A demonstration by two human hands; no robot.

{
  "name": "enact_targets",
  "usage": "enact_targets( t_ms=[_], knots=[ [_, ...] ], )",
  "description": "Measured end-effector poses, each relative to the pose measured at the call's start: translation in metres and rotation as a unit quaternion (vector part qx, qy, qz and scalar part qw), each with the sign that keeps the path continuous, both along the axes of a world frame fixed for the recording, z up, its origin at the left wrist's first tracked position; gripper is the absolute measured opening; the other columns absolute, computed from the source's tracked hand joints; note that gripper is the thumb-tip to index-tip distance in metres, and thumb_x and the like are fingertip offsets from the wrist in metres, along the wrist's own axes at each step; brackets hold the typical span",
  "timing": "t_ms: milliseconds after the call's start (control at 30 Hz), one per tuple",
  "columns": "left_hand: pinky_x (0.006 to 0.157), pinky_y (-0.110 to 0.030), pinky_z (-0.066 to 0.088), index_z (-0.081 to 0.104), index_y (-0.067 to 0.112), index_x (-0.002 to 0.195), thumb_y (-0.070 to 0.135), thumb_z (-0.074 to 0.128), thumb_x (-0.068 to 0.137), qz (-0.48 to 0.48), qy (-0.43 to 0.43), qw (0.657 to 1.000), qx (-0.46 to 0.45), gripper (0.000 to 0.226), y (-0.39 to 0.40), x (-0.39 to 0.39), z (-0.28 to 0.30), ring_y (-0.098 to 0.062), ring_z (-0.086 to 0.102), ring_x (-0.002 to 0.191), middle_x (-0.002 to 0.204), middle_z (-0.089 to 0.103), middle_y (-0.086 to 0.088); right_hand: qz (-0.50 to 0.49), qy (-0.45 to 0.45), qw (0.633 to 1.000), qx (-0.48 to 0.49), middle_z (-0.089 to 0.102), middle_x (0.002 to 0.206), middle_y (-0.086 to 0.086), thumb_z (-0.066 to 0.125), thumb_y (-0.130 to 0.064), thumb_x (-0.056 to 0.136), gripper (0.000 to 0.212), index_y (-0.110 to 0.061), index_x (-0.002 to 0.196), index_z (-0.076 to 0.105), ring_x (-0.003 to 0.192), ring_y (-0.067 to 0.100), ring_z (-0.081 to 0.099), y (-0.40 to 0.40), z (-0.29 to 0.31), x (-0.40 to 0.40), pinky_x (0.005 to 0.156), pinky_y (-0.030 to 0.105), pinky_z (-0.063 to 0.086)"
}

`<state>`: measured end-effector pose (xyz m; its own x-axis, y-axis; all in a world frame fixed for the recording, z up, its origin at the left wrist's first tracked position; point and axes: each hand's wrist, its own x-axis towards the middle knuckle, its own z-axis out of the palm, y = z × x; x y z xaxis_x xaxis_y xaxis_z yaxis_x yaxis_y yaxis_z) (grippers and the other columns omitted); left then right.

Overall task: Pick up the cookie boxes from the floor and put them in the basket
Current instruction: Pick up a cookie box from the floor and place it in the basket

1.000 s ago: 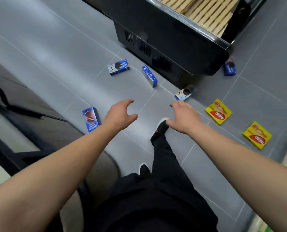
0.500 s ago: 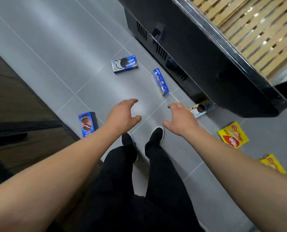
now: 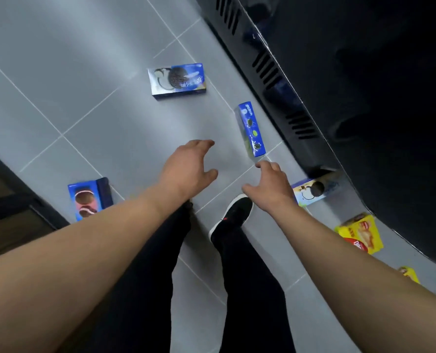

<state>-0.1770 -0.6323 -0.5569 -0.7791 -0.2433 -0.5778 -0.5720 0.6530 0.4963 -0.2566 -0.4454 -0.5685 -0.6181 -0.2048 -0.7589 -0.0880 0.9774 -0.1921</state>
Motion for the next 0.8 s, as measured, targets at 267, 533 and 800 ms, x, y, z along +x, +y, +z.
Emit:
enact_targets(
  t_ms=[267, 533, 800],
  knots=[
    [0.105, -0.034, 0.037, 0.042, 0.018, 0.144, 0.033, 0.069, 0.082, 0.000, 0.035, 0.999, 0.001, 0.070, -0.012, -0.047, -0.185, -0.027, 0.047, 0.129, 0.144, 0.048, -0.007, -0.067, 0.053, 0.996, -0.009, 0.045, 0.132, 0.007, 0.069, -0.033, 0.076, 0.066, -0.015, 0.134, 0.044, 0.118, 0.030, 0.050, -0.001, -0.193, -0.056, 0.093, 0.037, 0.048],
    [0.106, -0.042, 0.039, 0.030, 0.020, 0.150, 0.029, 0.070, 0.082, -0.147, 0.085, 0.984, -0.049, 0.080, 0.009, -0.109, -0.319, -0.034, 0.034, 0.135, 0.155, 0.030, -0.010, -0.083, 0.133, 0.988, 0.006, 0.046, 0.133, 0.007, 0.078, -0.042, 0.074, 0.081, -0.015, 0.136, 0.033, 0.121, 0.027, 0.047, 0.002, -0.331, -0.092, 0.085, 0.032, 0.044],
    [0.118, -0.054, 0.005, 0.014, 0.032, 0.151, 0.024, 0.063, 0.084, -0.272, 0.097, 0.937, -0.197, 0.083, 0.032, -0.126, -0.335, -0.035, -0.004, 0.148, 0.162, 0.003, -0.008, 0.055, 0.122, 0.991, -0.002, 0.058, 0.123, 0.008, 0.077, -0.024, 0.079, 0.061, -0.015, 0.128, 0.043, 0.109, 0.029, 0.058, 0.002, -0.327, -0.092, 0.079, 0.033, 0.044]
  ],
)
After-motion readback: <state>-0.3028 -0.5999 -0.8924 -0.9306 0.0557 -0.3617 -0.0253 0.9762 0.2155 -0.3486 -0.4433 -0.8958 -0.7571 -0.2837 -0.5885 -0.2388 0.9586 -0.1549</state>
